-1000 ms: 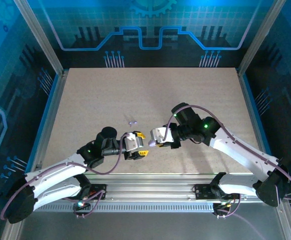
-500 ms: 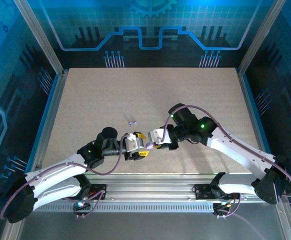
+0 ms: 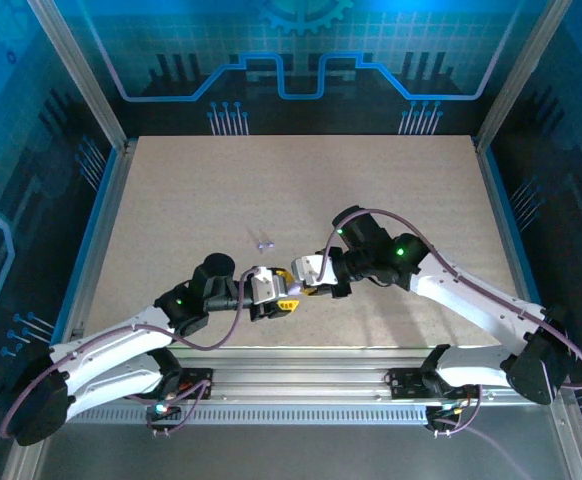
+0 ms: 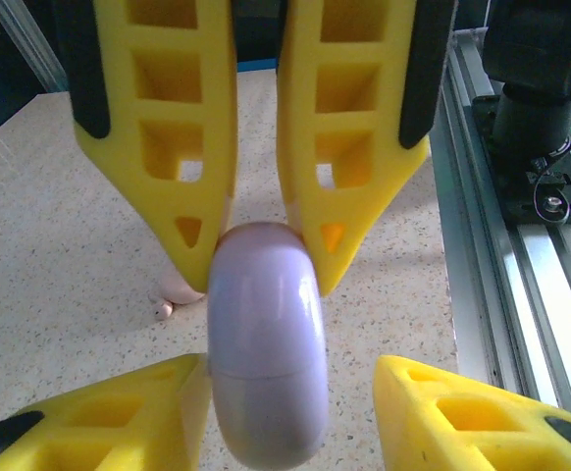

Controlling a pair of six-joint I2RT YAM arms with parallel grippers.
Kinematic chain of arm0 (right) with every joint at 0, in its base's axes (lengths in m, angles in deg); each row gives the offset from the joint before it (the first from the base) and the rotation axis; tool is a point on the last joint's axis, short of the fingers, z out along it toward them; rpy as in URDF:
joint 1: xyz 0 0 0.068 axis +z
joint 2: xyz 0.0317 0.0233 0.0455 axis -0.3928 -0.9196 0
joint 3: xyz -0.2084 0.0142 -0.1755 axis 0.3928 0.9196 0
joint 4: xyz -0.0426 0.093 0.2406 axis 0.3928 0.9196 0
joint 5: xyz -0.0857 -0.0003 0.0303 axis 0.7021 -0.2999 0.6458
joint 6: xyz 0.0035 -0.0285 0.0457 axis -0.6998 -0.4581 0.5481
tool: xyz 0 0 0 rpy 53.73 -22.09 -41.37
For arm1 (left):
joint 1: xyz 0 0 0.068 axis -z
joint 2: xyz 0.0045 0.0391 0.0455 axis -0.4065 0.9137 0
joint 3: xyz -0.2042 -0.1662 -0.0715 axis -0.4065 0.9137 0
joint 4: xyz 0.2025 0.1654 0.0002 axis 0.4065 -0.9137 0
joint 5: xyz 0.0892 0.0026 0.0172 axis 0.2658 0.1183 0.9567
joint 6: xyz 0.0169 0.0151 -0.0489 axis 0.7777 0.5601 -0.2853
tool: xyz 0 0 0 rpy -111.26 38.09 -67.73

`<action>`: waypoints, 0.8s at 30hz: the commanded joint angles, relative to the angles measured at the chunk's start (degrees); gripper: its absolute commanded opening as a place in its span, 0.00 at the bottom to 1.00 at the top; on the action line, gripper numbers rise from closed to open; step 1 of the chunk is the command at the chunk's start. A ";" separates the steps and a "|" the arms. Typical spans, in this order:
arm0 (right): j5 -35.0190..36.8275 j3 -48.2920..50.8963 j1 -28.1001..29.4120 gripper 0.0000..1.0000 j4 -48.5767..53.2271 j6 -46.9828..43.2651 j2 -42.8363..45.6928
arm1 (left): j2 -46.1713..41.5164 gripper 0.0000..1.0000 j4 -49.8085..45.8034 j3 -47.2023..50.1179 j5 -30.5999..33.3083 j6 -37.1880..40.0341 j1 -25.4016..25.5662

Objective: Insert wireless bluetooth earbuds into charging case

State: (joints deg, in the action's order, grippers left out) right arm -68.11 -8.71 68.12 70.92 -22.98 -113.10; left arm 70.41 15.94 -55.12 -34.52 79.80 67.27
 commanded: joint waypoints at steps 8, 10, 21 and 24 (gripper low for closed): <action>0.73 -0.02 0.59 0.15 -1.41 0.67 -0.59 | -0.40 0.41 2.23 -1.56 -2.44 -1.54 0.34; 0.95 -0.08 0.60 0.15 -1.41 0.66 -0.47 | -0.38 0.41 2.63 -1.47 -2.48 -1.88 0.31; 2.36 0.13 0.50 0.15 -1.76 0.92 0.08 | -1.25 0.32 3.44 -1.03 -2.50 -2.64 0.34; 2.28 0.25 0.45 0.15 -1.87 1.02 0.31 | -1.44 0.26 3.44 -1.11 -2.51 -2.64 0.35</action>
State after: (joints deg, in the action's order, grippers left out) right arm -67.58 -8.71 68.23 70.57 -22.67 -113.18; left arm 70.39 17.12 -55.12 -34.02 77.26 67.16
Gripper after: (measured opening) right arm 0.153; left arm 0.268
